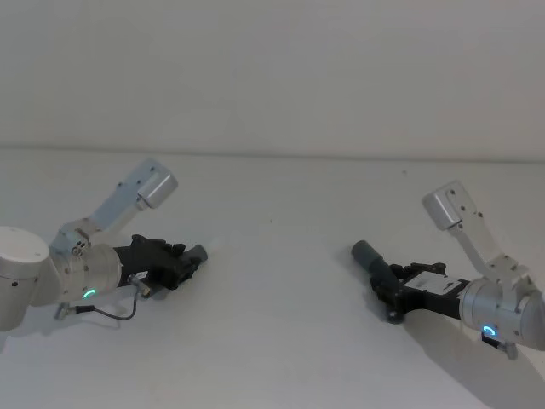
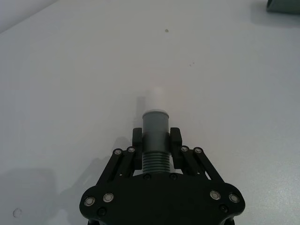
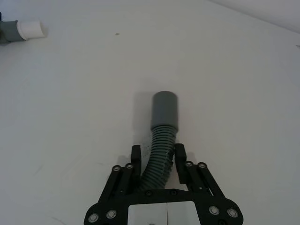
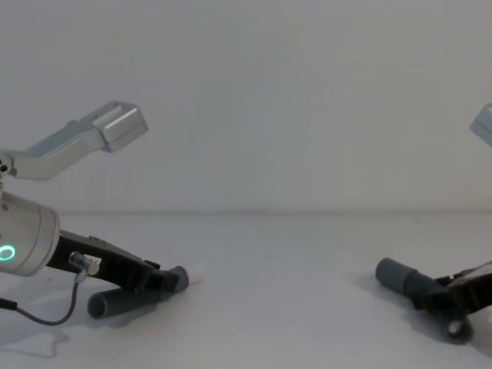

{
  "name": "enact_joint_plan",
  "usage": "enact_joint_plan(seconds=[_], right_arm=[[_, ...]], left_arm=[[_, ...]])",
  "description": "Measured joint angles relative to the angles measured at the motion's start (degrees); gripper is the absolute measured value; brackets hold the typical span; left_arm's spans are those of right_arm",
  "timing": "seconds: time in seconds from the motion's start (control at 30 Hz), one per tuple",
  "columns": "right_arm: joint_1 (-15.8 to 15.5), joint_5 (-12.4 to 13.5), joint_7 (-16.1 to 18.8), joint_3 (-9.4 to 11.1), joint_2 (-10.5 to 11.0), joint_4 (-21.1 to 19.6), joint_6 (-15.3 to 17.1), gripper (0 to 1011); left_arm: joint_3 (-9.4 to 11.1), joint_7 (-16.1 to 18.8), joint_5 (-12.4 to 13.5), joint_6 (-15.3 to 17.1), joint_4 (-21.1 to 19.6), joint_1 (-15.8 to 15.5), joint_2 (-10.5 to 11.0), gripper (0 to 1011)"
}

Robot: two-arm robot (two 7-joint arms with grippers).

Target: Use both hands to pick up one end of the pipe from the table, align the ends, and insert them.

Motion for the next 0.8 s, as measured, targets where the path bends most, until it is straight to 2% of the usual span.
enact_joint_plan(seconds=[0.2, 0.8], right_arm=[[0.03, -0.03, 0.05, -0.03, 0.0, 0.0, 0.03, 278], [-0.26, -0.07, -0.05, 0.15, -0.02, -0.22, -0.05, 274]], left_arm=[[0.0, 0.0, 0.0, 0.0, 0.0, 0.0, 0.0, 335], [0.12, -0.01, 0.24, -0.14, -0.06, -0.01, 0.06, 335]])
